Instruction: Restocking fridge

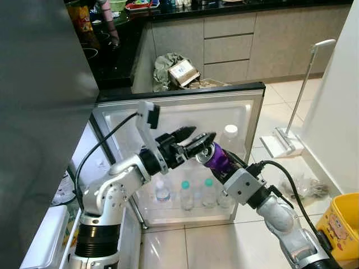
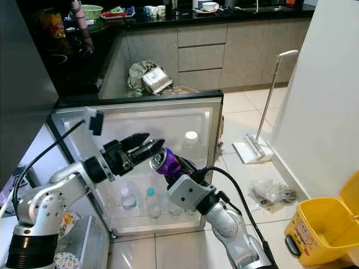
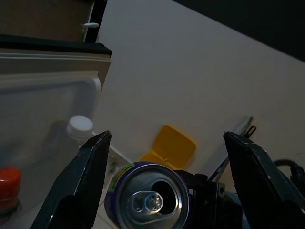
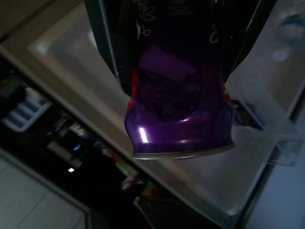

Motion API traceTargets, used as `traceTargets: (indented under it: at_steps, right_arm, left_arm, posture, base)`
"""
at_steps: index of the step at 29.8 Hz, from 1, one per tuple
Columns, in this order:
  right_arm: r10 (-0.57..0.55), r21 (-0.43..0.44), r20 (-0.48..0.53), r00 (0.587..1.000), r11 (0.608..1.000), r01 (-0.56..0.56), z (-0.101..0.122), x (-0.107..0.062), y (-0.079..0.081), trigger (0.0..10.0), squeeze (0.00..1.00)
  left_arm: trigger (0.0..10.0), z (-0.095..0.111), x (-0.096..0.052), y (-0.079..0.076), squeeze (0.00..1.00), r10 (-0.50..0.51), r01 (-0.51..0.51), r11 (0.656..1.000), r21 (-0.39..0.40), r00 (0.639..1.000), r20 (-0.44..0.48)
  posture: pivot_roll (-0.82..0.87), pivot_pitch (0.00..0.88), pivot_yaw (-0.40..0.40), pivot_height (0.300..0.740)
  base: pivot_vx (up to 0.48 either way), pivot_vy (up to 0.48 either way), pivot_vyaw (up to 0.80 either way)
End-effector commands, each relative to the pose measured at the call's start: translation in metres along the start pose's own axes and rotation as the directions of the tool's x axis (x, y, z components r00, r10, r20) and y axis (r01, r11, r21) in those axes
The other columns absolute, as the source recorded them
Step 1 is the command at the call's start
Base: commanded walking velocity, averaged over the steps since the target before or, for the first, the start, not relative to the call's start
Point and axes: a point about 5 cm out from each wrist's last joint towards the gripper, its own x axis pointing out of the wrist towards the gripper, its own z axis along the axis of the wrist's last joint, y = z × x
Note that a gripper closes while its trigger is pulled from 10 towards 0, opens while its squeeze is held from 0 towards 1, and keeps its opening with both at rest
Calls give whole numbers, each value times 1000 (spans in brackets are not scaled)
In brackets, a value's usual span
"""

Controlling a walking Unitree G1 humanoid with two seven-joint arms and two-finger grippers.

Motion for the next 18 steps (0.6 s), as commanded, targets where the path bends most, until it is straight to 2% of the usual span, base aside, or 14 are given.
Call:
traceTargets:
  at_steps: [1, 4, 7, 8, 11, 13, 18]
  right_arm:
    - [-10, -30, 15, 1000, 1000, 10, 0, -2, 3, 10000, 0]
    - [-35, -41, 21, 999, 998, 36, 1, -1, 1, 10000, 0]
    - [-55, -56, 39, 998, 997, 58, 3, 3, -3, 10000, 0]
    - [-55, -56, 39, 998, 997, 58, 3, 3, -3, 10000, 0]
    - [-62, -67, 58, 996, 996, 66, 5, 6, -4, 10000, 0]
    - [-62, -79, 83, 995, 995, 68, 9, 9, -4, 10000, 0]
    - [-46, -58, 95, 994, 997, 52, 12, 13, 0, 10000, 0]
  left_arm:
    - [10000, 9, -6, 5, 0, 17, -17, 1000, 16, 1000, -3]
    - [10000, 11, -8, 7, 0, 32, -31, 999, 38, 999, -18]
    - [10000, 0, -9, 2, 0, 25, -15, 995, 97, 995, -100]
    - [10000, 0, -9, 2, 0, 25, -15, 995, 97, 995, -100]
    - [10000, -9, -6, -2, 0, 39, -15, 987, 163, 989, -143]
    - [10000, -13, -1, -4, 0, 56, -28, 981, 190, 988, -144]
    - [10000, -11, 5, -2, 0, 90, -70, 981, 183, 990, -108]
  posture:
    - [-122, 22, 68, 740]
    - [-118, 21, 70, 740]
    - [-118, 19, 70, 740]
    - [-118, 19, 70, 740]
    - [-118, 17, 66, 740]
    - [-118, 17, 66, 740]
    - [-119, 12, 65, 740]
  base:
    - [0, 0, 0]
    - [0, 0, 0]
    - [0, 0, 0]
    - [0, 0, 0]
    - [0, 0, 0]
    - [0, 0, 0]
    - [0, 0, 0]
